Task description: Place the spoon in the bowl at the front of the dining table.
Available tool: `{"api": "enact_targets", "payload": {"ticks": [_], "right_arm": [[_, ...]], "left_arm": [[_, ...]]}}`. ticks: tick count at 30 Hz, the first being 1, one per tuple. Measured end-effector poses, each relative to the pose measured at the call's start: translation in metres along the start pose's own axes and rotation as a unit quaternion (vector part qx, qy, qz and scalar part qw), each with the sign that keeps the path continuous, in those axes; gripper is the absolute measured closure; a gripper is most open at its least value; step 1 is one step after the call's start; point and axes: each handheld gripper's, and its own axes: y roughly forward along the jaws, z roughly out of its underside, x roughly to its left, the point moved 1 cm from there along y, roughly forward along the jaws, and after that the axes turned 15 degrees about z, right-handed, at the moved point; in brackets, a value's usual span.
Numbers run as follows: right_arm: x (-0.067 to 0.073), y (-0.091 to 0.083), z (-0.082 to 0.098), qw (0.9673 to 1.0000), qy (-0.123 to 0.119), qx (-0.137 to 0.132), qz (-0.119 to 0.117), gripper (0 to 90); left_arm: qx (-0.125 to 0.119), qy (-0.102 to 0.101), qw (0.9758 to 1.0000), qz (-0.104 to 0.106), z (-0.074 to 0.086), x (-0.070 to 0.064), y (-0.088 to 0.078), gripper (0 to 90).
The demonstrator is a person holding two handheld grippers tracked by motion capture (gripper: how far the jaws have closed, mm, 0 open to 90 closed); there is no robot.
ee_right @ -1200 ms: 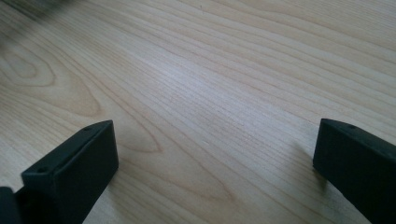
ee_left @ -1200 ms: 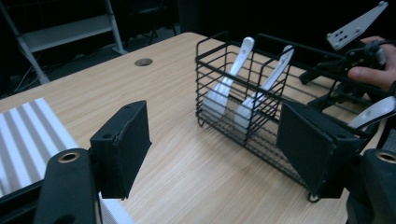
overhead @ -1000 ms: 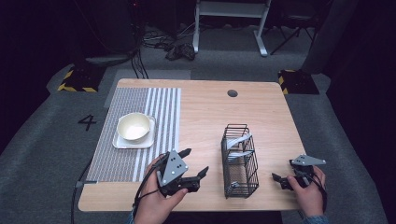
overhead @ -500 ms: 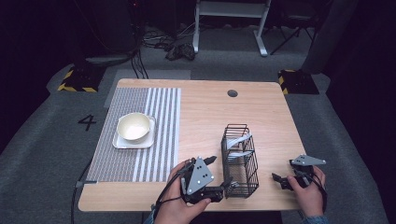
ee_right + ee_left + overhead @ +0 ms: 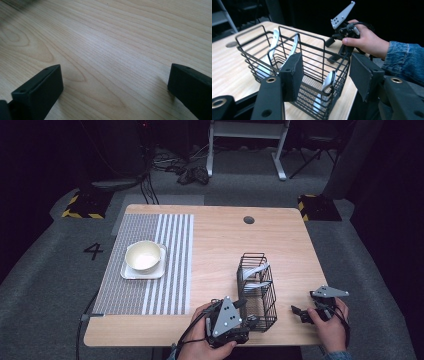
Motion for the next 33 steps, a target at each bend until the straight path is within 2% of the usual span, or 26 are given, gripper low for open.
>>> {"api": "enact_targets", "payload": {"ticks": [8,13,20,26,33], "right_arm": [[0.000,0.000,0.000,1.0000,0.000,0.000,0.000,0.0],[0.000,0.000,0.000,1.0000,0.001,0.001,0.000,0.0],[0.000,0.000,0.000,1.0000,0.000,0.001,0.000,0.0],[0.000,0.000,0.000,1.0000,0.001,0.001,0.000,0.0],[0.000,0.000,0.000,1.0000,0.000,0.001,0.000,0.0]], "left_arm": [[0.010,-0.004,0.9999,0.013,0.004,0.003,0.006,57.8],[0.012,-0.002,0.9998,0.012,0.005,0.007,0.007,66.2],[0.013,-0.001,0.9999,0.007,0.004,0.011,0.009,69.4],[0.011,0.003,0.9999,-0.006,0.003,0.018,0.010,66.5],[0.013,-0.003,0.9999,-0.008,0.004,0.025,0.015,67.4]]}}
